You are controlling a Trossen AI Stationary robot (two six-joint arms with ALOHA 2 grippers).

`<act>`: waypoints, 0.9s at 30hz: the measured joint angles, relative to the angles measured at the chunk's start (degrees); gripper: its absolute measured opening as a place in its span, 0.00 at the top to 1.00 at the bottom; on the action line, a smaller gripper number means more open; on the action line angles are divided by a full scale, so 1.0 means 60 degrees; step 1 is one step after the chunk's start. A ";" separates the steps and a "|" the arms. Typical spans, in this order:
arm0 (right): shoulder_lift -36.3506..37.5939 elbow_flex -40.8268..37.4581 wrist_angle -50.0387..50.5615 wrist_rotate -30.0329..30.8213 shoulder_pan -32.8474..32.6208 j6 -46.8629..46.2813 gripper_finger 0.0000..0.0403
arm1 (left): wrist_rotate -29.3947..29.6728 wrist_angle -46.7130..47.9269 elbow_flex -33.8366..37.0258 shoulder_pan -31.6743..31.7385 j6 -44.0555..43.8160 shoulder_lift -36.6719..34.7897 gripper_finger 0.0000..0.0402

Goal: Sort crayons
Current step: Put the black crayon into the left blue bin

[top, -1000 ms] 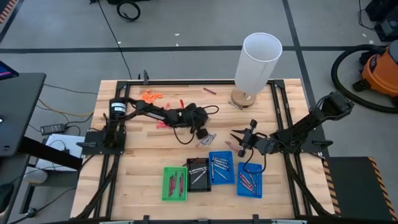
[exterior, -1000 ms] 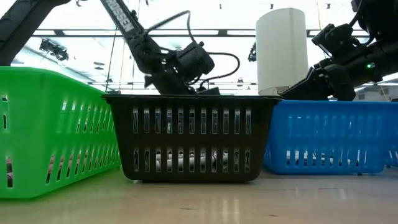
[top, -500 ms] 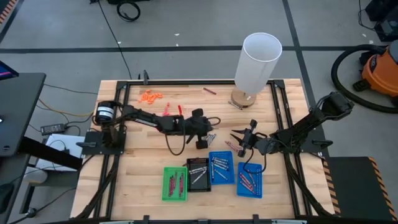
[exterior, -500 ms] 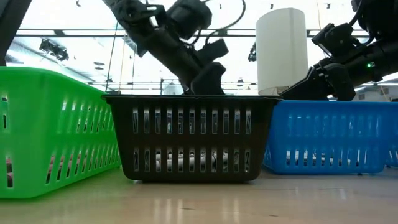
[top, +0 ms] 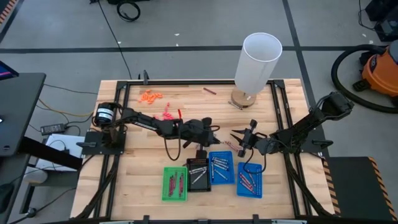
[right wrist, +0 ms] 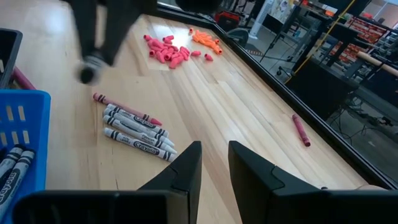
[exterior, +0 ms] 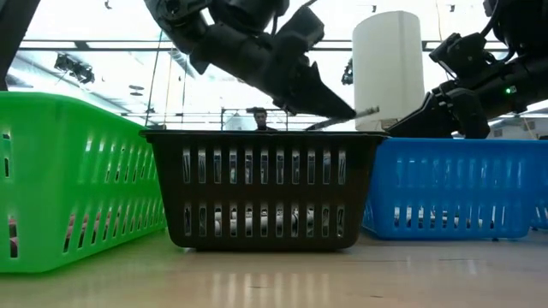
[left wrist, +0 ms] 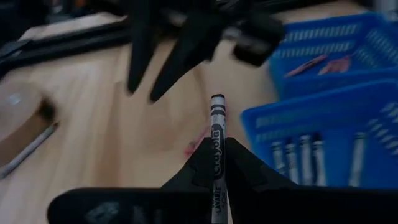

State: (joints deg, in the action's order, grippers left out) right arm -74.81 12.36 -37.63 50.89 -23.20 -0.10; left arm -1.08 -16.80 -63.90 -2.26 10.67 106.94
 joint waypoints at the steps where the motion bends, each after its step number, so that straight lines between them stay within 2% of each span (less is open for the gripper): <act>1: 0.0000 0.0000 0.0001 0.0000 0.0000 0.0001 0.78 | -0.0177 -0.0091 0.0000 -0.0003 0.0103 0.0000 0.95; 7: 0.0000 0.0000 -0.0028 0.0000 0.0000 0.0001 0.78 | -0.0700 -0.0718 -0.0011 -0.0243 0.0514 0.0000 0.95; 18: 0.0000 0.0000 -0.0238 0.0000 0.0000 0.0050 0.78 | -0.0715 -0.1100 -0.0018 -0.0822 0.0864 -0.0005 0.95; 23: -0.0004 0.0000 -0.0294 0.0002 0.0004 0.0052 0.78 | -0.0693 -0.1780 -0.0091 -0.1014 0.0689 0.0504 0.95; 27: -0.0004 0.0000 -0.0299 0.0000 0.0004 0.0055 0.78 | -0.0698 -0.1670 -0.0400 -0.1220 0.0610 0.1036 0.95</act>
State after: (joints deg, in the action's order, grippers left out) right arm -74.83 12.36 -39.43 50.89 -23.18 0.23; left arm -5.27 -26.82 -66.30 -9.58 14.33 113.15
